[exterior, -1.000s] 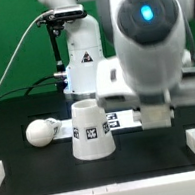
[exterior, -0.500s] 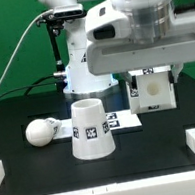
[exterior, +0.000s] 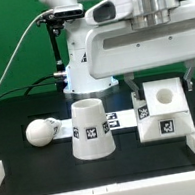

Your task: Assemble lamp

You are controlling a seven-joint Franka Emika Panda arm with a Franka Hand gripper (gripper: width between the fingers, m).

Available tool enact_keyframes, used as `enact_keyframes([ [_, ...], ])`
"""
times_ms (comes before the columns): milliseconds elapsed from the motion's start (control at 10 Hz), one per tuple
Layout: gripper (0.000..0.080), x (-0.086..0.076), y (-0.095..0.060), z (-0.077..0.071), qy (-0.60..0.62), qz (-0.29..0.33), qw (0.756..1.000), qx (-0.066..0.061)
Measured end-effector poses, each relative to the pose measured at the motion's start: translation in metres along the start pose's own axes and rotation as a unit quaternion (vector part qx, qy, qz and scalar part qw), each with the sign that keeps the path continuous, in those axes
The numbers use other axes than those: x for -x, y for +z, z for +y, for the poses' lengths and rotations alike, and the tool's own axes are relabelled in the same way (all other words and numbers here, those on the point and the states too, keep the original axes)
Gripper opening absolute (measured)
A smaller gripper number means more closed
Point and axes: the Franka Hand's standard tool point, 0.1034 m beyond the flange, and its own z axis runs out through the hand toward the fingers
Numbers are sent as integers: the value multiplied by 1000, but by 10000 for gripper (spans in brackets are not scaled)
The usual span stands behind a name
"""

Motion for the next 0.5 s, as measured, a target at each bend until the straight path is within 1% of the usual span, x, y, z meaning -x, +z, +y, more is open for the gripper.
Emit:
enact_keyframes([
  [100, 530, 7, 4, 0, 0, 8, 1000, 1],
  [200, 530, 1, 3, 0, -2, 51, 999, -1],
  [300, 530, 3, 5, -1, -6, 84, 996, -1],
  [400, 530, 5, 9, 0, -8, 99, 995, 0],
  [500, 530, 2, 12, 3, -13, 146, 989, 1],
])
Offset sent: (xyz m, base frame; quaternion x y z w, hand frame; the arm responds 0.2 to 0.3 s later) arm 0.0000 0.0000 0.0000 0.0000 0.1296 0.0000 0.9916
